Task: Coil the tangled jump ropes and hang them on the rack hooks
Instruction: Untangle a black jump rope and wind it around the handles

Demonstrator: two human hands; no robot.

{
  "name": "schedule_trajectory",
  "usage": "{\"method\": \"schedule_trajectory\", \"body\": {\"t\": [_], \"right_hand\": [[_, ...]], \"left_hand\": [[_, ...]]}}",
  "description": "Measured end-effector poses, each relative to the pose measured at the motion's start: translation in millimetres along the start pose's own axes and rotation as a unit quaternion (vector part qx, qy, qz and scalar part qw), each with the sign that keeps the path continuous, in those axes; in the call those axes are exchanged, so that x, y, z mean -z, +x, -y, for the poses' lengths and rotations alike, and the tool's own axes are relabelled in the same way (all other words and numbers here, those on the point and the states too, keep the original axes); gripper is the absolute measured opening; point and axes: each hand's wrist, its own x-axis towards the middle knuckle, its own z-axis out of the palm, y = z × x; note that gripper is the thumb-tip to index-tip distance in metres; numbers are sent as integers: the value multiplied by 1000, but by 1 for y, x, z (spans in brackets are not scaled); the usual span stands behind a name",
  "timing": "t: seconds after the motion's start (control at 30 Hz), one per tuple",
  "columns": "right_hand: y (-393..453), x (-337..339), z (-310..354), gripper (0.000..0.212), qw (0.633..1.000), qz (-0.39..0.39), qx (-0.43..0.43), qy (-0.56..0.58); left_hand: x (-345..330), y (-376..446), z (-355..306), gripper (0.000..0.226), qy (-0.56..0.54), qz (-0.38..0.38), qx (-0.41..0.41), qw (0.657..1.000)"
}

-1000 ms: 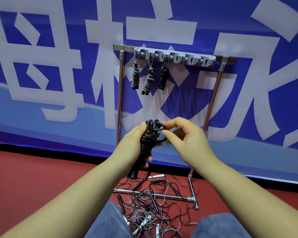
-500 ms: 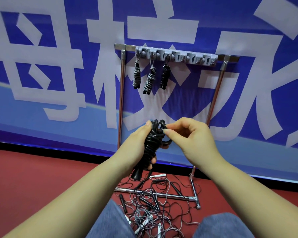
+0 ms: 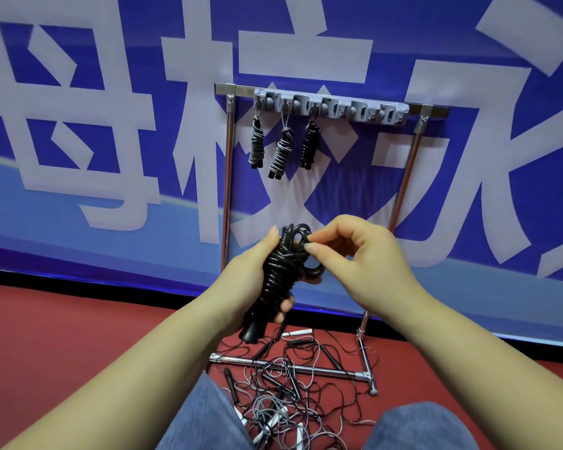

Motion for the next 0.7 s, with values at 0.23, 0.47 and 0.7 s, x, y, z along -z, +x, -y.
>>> {"method": "schedule_trajectory", "body": {"t": [0.23, 0.47, 0.7], "right_hand": [[1, -6, 4, 17, 998, -25, -58, 18], [-2, 2, 8, 21, 996, 7, -30, 79], [-6, -1, 10, 19, 998, -3, -52, -21]], "left_hand": [[3, 0, 1, 38, 65, -18, -74, 995], [9, -5, -7, 51, -40, 63, 27, 997], [8, -1, -3, 48, -6, 25, 23, 999]]}}
